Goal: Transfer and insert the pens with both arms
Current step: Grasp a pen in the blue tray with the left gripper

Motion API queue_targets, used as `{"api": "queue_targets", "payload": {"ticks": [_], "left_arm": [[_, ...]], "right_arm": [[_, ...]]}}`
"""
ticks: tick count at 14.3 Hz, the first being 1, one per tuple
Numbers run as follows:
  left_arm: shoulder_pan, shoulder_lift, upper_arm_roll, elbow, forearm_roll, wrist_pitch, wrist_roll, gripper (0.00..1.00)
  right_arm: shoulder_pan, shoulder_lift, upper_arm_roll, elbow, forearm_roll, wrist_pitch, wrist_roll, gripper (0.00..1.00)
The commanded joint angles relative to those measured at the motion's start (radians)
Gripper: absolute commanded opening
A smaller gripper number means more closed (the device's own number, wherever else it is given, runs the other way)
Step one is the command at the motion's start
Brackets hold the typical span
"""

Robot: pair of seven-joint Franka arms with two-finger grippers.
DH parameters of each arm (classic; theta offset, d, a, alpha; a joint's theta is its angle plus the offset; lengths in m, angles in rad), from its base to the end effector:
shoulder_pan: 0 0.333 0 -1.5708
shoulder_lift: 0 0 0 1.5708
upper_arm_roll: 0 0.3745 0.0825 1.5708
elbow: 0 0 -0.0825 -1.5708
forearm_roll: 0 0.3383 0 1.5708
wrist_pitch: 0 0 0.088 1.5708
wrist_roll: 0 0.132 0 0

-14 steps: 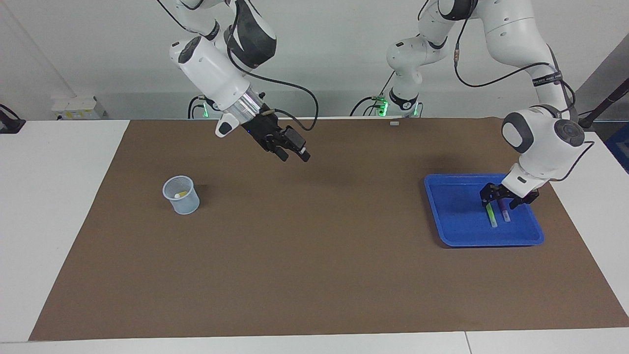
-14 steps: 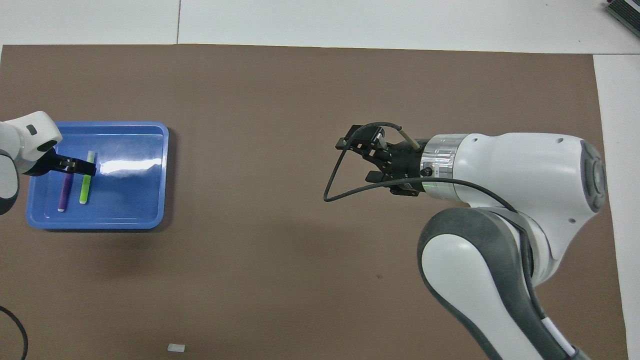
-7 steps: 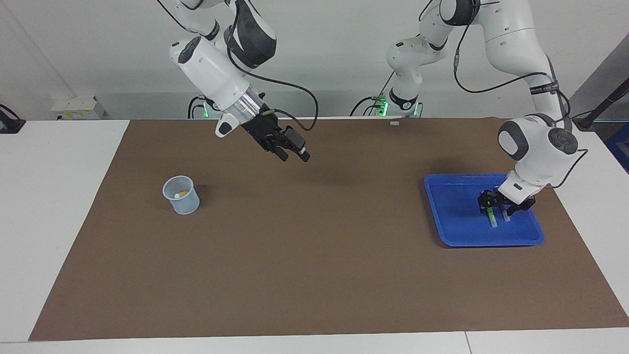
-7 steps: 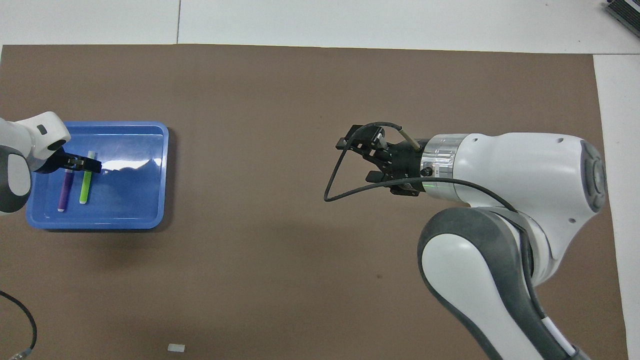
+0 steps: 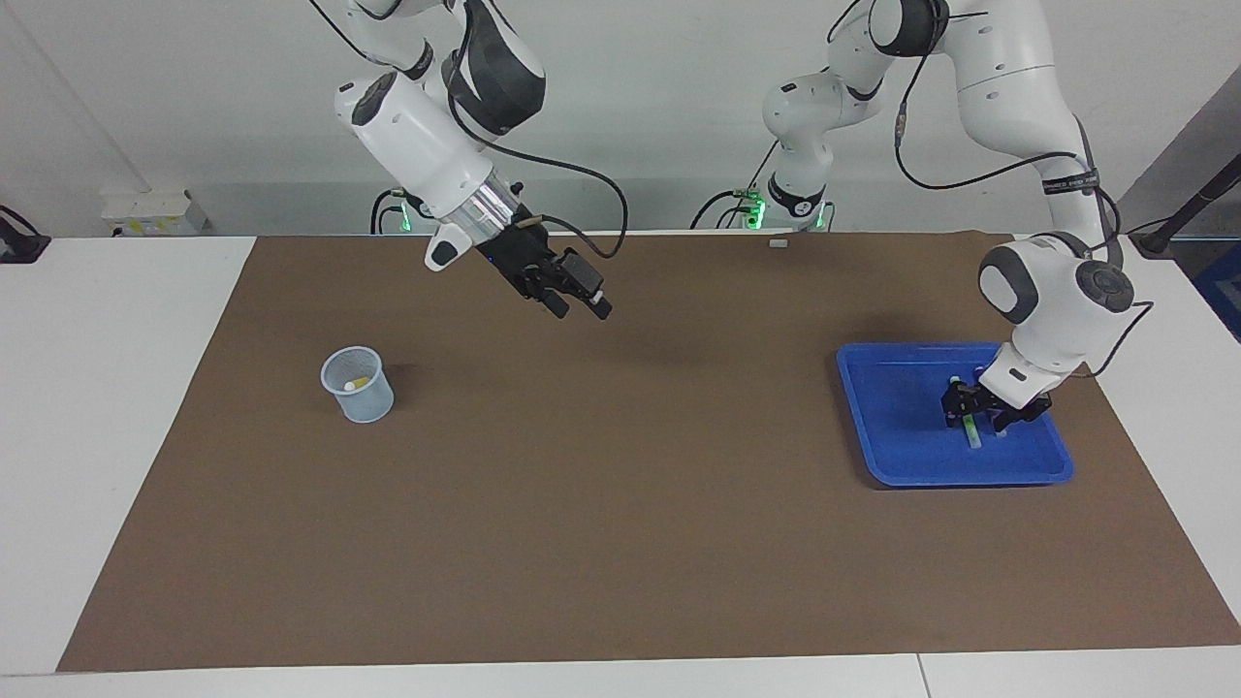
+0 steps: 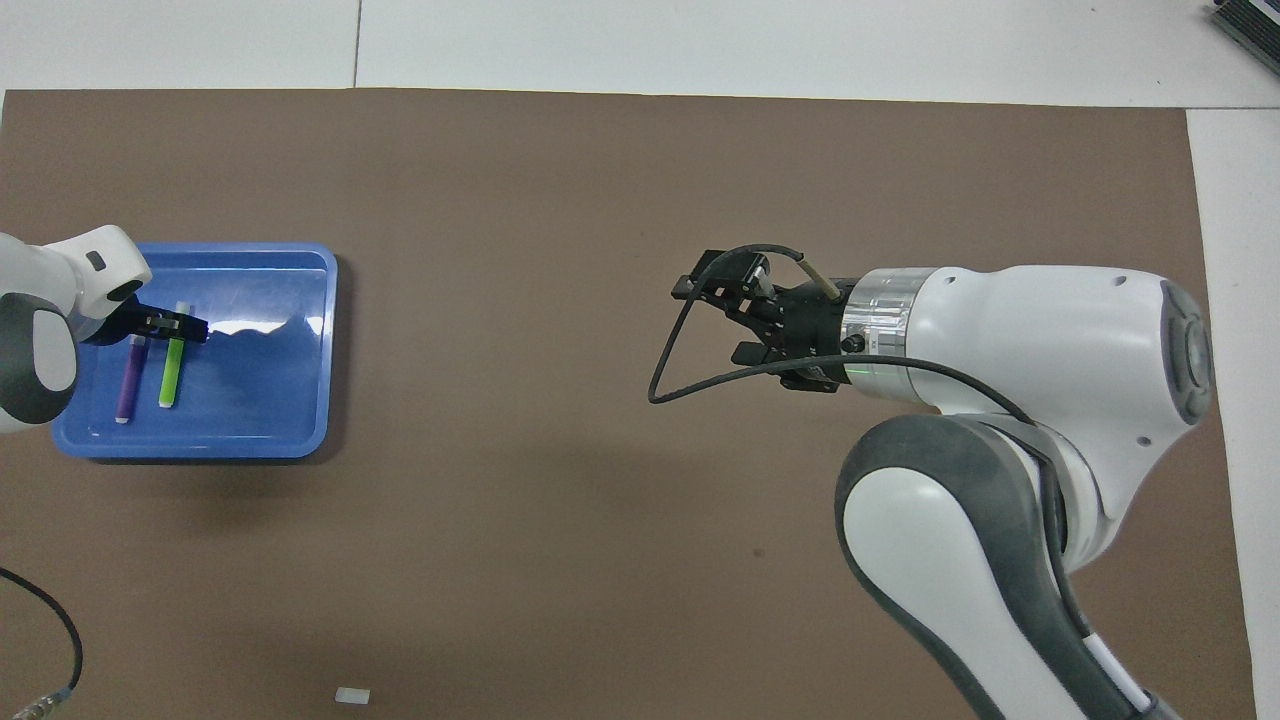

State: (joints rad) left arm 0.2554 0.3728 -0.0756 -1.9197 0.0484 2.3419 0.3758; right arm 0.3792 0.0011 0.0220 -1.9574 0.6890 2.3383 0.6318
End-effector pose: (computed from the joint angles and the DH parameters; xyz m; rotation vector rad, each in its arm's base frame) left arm 0.6051 0.1157 0.3632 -3.0996 0.3470 -0.0727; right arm 0.5079 0.2389 0.5731 -2.3417 0.7558 -0.0385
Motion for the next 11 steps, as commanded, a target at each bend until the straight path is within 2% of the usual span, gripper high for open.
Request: {"api": "queue_targets", "payload": {"ticks": [1,5,10,11], "left_arm": [[0.011,0.006,-0.006,-0.009,0.016,0.031,0.008,0.65],[0.011,0.006,-0.006,-0.010,0.016,0.037,0.008,0.45],[0.013,0.005,-0.006,-0.022,0.016,0.053,0.003,0.00],[0.013,0.005,-0.006,-0.022,0.016,0.051,0.003,0.00]], "right_arm": [[0.001,0.002,0.001,-0.005,0.024,0.019,0.006,1.00],[0.003,0.002,0.001,-0.005,0.024,0.019,0.006,1.00],[0.001,0.002,0.001,-0.005,0.024,0.019,0.006,1.00],[0.001,0.002,0.001,-0.005,0.024,0.019,0.006,1.00]]}}
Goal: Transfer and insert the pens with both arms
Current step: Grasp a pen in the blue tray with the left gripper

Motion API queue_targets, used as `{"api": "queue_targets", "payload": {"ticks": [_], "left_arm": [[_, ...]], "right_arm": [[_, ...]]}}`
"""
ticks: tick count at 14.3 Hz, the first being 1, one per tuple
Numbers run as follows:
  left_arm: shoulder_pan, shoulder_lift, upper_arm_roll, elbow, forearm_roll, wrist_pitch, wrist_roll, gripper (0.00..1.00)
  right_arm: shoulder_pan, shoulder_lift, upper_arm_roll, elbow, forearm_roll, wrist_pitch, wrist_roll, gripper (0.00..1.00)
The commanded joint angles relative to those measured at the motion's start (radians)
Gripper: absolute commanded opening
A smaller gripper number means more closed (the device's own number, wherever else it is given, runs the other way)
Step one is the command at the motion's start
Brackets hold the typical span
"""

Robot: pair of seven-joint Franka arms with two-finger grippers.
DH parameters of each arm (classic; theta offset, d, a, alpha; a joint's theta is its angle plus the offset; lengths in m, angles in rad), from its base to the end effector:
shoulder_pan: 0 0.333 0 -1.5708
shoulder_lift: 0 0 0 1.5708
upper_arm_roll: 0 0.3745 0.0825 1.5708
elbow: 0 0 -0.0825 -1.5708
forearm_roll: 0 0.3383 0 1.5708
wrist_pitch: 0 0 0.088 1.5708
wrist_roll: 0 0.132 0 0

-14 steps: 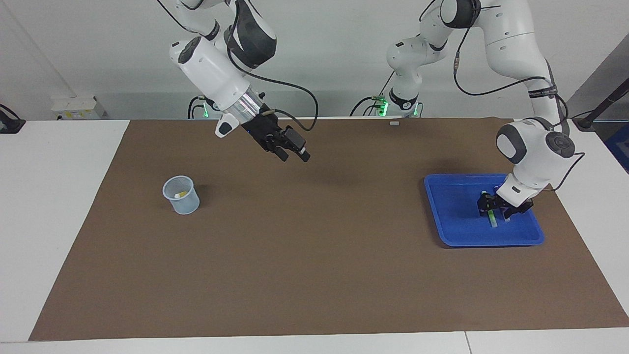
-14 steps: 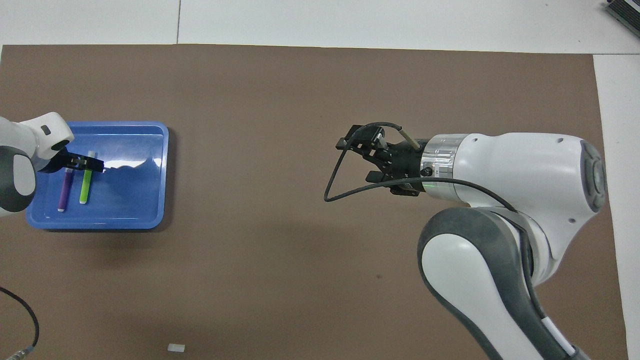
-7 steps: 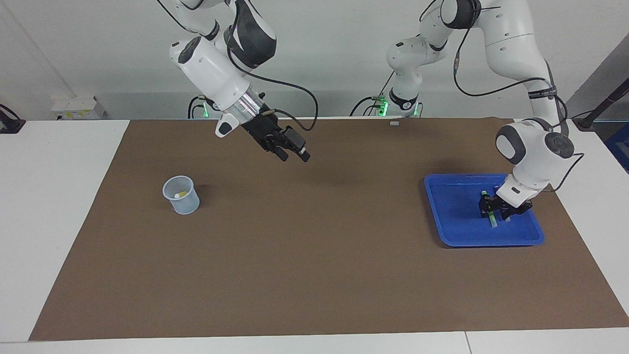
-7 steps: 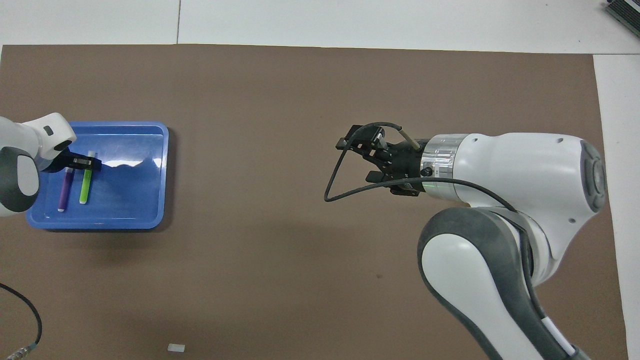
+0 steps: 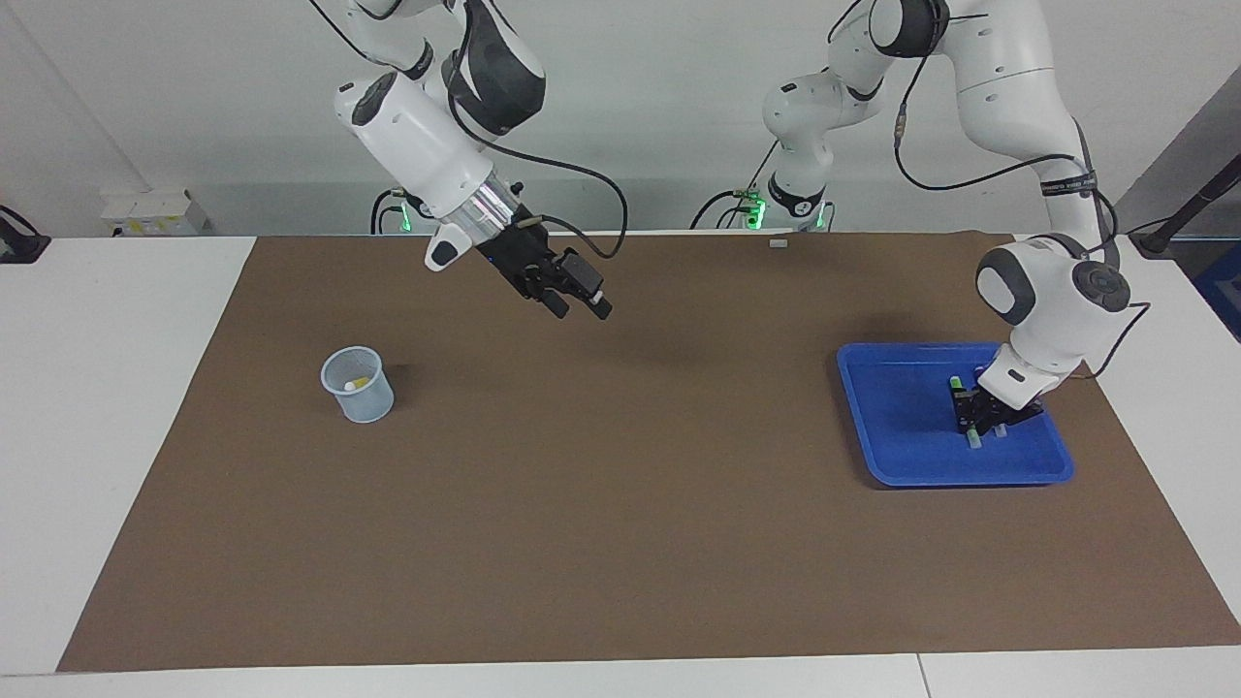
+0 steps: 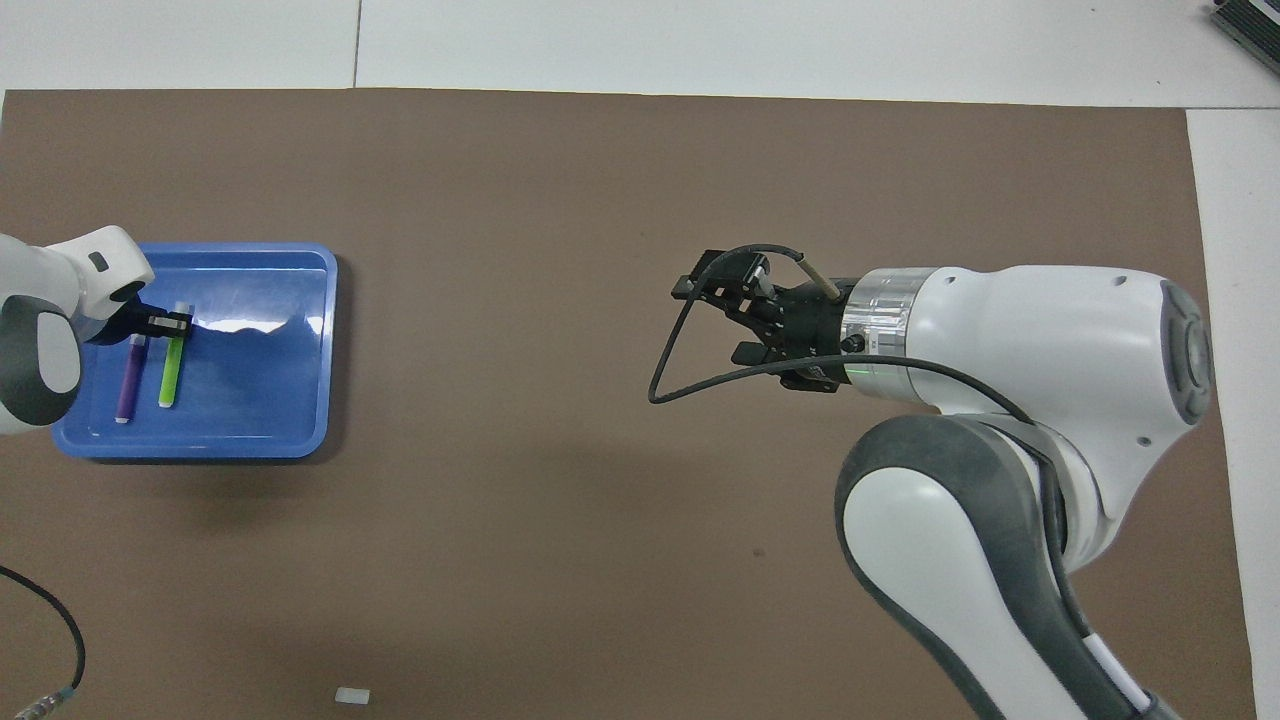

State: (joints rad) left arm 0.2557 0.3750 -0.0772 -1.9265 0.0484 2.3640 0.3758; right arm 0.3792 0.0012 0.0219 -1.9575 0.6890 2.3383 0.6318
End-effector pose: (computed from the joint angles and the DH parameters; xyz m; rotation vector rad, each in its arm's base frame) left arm 0.6062 0.1150 0.3613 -3.0964 0.3490 -0.0929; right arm 0.5080 0.2388 0.5730 -2.3418 0.7561 -0.0384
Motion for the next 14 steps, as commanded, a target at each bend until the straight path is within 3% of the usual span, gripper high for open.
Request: {"api": "queue_targets", "payload": {"ticks": [1,10,14], "left_arm": [[0.013,0.002,-0.004,-0.014,0.016,0.024,0.002,0.00],[0.023,-0.002,-0.004,0.007,0.016,-0.052,0.002,0.00],[0.023,-0.025,-0.004,0.055,0.014,-0.173,-0.008,0.00]], "right_arm": [[0.001,0.002,0.000,-0.004,0.024,0.019,0.006,1.00],[0.001,0.002,0.001,-0.003,0.024,0.021,0.006,1.00],[0.003,0.002,0.001,-0.003,0.024,0.021,0.006,1.00]]}}
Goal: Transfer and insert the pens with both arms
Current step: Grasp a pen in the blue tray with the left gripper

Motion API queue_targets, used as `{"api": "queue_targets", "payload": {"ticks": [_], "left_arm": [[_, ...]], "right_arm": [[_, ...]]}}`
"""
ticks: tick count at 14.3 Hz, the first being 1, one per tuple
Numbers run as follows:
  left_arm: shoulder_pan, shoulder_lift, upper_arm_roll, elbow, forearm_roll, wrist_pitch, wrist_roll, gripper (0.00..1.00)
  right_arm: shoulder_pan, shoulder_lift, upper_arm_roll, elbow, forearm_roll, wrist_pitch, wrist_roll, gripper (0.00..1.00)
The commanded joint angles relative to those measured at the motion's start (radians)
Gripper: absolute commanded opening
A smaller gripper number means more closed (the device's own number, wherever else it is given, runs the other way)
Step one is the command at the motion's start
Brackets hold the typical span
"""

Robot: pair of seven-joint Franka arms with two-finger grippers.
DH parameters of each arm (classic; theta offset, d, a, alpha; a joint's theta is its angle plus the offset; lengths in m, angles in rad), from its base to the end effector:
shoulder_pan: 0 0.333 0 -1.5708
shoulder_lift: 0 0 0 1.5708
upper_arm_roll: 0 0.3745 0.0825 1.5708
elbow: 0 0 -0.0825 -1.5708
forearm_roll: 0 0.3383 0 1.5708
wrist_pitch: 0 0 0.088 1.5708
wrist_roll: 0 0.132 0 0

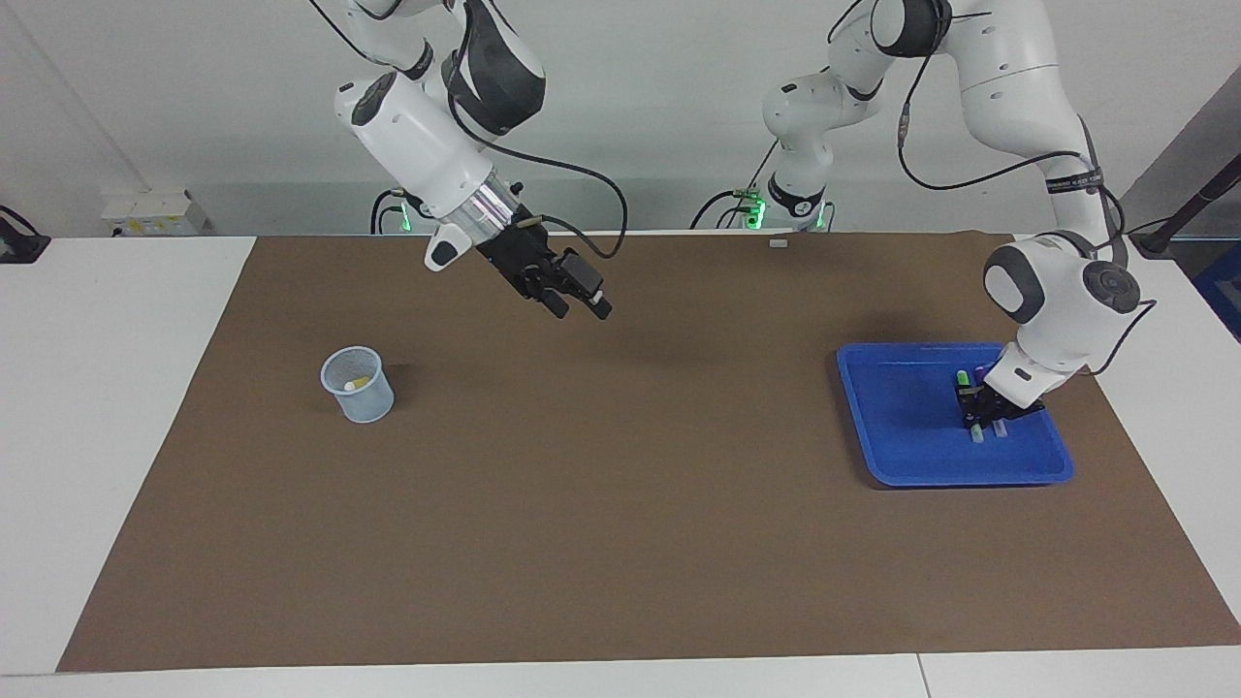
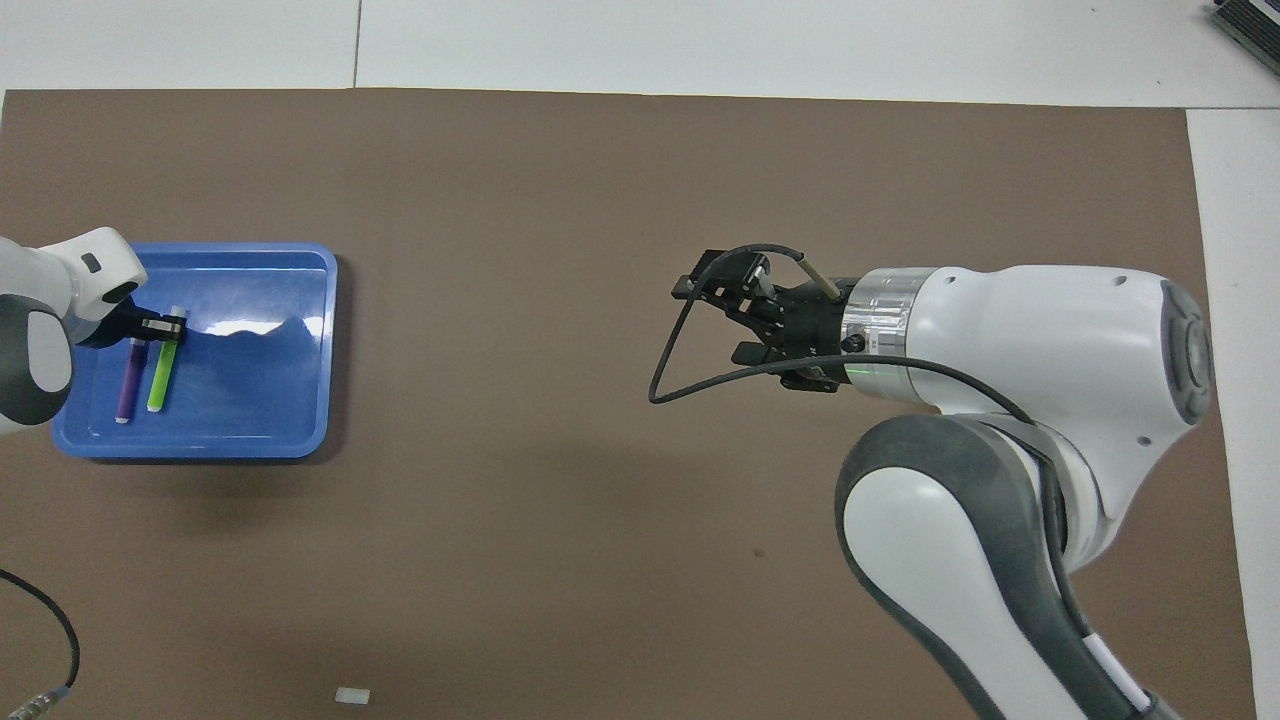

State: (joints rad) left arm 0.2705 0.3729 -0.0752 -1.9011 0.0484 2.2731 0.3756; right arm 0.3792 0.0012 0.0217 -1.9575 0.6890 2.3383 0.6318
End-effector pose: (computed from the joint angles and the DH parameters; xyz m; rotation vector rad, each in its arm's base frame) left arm 0.5997 0.1249 0.3643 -3.1156 0.3227 0.0035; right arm 0.5080 0.2387 0.5730 -2.3417 0.7563 -0.0385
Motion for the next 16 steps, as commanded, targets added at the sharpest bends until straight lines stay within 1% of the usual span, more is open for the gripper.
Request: {"api": "queue_targets", "payload": {"ticks": [1,9,11,14,16], "left_arm": [[0.007,-0.034,-0.006,0.037,0.014,-0.114,-0.017,0.00],[-0.016,-0.140,-0.020,0.046,0.004,-0.288,-0.185,0.00],[-0.028,-0.164,-0.018,0.060,-0.036,-0.334,-0.269,0.00],[-0.039,-0.204,-0.021,0.083,-0.105,-0.406,-0.453,0.00],[-0.040,-0.233,-0.021,0.089,-0.169,-0.429,-0.585,0.00]], "right_arm": [[0.003,0.002,0.001,-0.003,0.023,0.021,0.005,1.00],[0.003,0.002,0.001,-0.003,0.023,0.021,0.006,1.00],[0.003,0.002,0.001,-0.003,0.023,0.022,0.005,1.00],[0.003,0.002,0.001,-0.003,0.024,0.021,0.006,1.00],[0.003,0.002,0.001,-0.003,0.024,0.021,0.006,1.00]]}}
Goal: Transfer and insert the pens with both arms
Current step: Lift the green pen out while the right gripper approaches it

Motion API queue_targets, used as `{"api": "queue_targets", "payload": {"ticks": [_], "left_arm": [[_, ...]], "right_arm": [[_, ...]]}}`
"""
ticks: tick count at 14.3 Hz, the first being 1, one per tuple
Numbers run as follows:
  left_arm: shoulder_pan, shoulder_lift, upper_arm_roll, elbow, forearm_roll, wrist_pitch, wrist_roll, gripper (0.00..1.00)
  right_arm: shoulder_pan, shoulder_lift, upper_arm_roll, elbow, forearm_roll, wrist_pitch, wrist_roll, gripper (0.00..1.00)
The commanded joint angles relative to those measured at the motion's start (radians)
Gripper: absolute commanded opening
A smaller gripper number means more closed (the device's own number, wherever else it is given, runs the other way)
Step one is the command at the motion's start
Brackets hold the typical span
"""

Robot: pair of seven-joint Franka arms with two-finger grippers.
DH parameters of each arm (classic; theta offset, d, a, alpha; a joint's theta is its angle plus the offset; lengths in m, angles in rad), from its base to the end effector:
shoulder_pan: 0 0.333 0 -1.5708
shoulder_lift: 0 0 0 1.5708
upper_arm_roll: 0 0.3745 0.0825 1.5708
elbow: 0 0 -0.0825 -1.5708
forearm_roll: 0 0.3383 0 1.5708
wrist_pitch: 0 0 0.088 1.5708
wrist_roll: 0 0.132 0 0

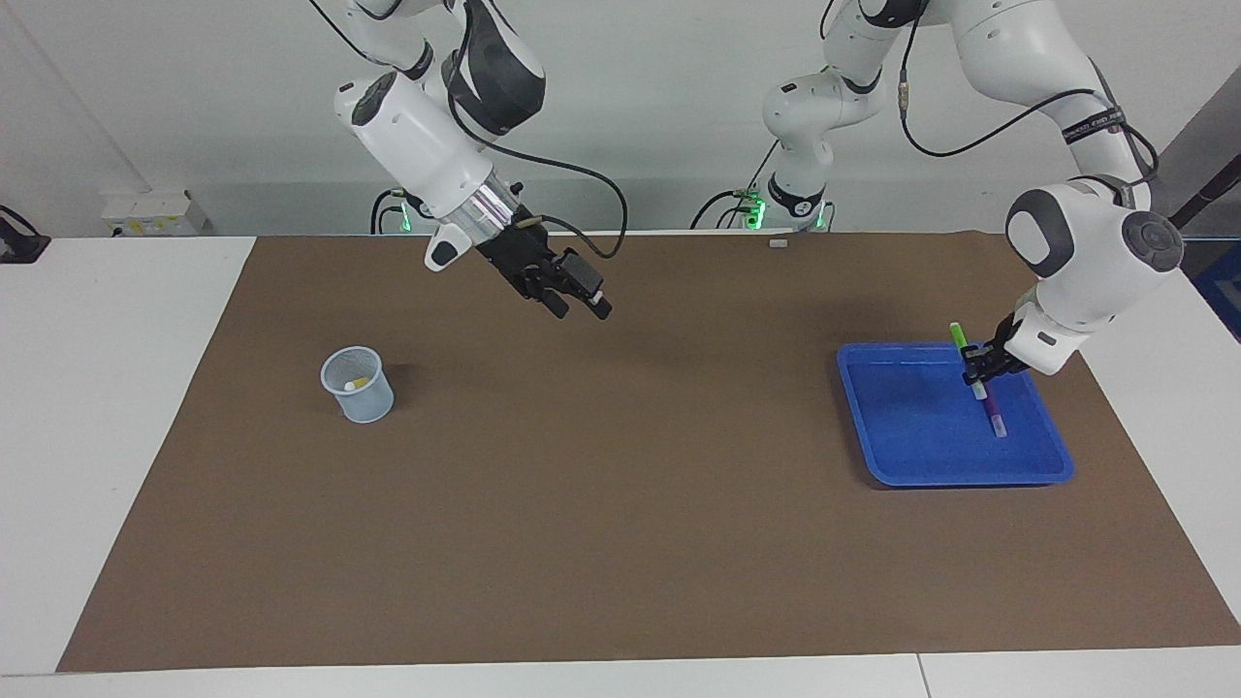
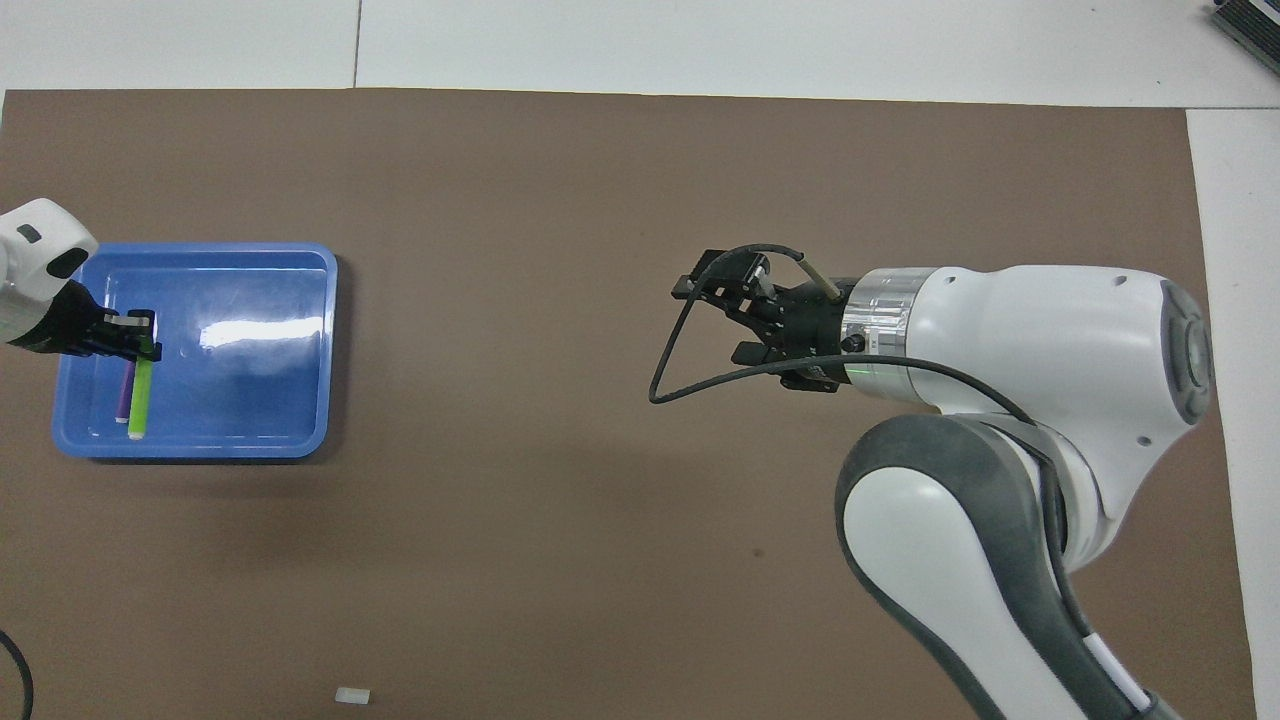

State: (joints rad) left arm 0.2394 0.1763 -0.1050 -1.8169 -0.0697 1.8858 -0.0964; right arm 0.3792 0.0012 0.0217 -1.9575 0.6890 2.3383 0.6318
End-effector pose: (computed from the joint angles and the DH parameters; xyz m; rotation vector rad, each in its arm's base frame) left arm 0.5579 0.0723 0.4840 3.0268 0.3905 -0.1604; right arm 0.5080 0.2387 0.5730 -2.3417 0.7563 -0.0385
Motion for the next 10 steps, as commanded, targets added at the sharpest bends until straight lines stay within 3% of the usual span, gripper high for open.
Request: {"api": "queue_targets", "payload": {"ticks": [1,5,10], "left_arm": [[-0.009,-0.050,0.008,0.005,-0.085,-0.045,-0.176,0.00],[-0.009,-0.107,0.001,0.007,-0.203,-0.048,-0.463,0.00],[-0.075,-0.207,-0.007,-0.001,-0.208,-0.071,-0.777,0.00]], "right_arm": [[0.001,0.002,0.001,-0.004,0.024,0.019,0.006,1.00],[0.003,0.002,0.001,-0.003,0.024,0.022,0.008,1.00],[0.003,0.003,0.001,-0.003,0.091,0.027,0.011,1.00]]}}
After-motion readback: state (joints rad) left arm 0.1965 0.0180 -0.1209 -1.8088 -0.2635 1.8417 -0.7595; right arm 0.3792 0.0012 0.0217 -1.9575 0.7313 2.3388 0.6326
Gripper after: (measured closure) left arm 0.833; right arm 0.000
